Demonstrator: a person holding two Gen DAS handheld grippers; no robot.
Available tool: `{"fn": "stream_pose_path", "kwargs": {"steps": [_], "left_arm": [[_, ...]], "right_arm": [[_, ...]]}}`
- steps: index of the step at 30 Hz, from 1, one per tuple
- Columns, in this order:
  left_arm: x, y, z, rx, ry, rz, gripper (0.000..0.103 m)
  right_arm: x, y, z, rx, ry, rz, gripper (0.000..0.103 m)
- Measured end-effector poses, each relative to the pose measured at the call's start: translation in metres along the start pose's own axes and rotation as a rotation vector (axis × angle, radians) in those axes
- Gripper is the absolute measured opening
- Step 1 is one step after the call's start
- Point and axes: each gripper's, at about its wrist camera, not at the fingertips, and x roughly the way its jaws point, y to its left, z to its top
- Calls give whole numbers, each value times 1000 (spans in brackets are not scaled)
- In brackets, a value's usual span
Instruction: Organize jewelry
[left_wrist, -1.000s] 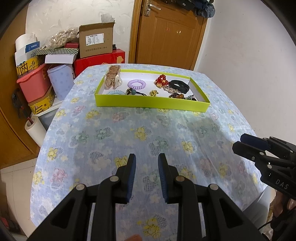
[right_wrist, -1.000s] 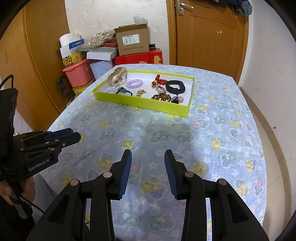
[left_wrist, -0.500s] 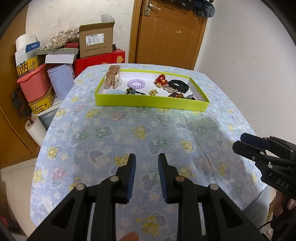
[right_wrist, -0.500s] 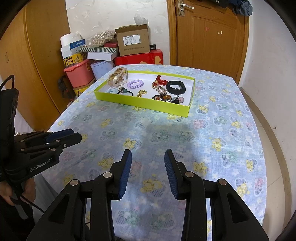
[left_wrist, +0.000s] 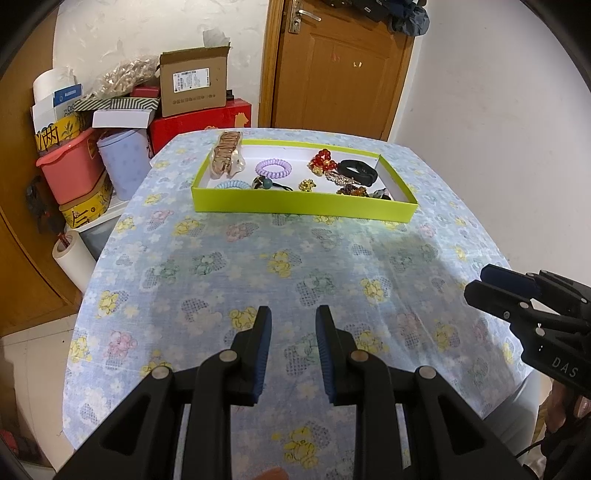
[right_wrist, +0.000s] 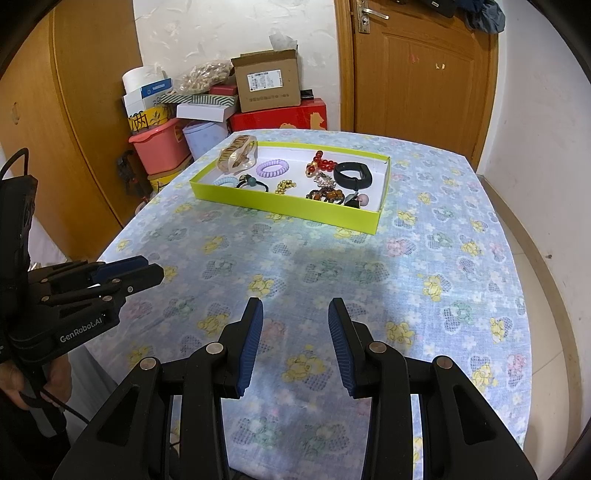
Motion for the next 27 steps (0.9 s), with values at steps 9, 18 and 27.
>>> {"fn": "stream_pose_path", "kwargs": {"steps": [9, 18, 27], "left_arm": [[-1, -2, -1, 7, -1, 17, 26], [1, -5, -1, 23, 7, 18, 26], [3, -7, -2, 18, 4, 7, 26]], "right_arm": [[-1, 1, 0, 1, 0, 0, 38], [0, 0, 0, 0, 0, -1, 38], [-5, 2, 3, -2, 2, 5, 38]]}}
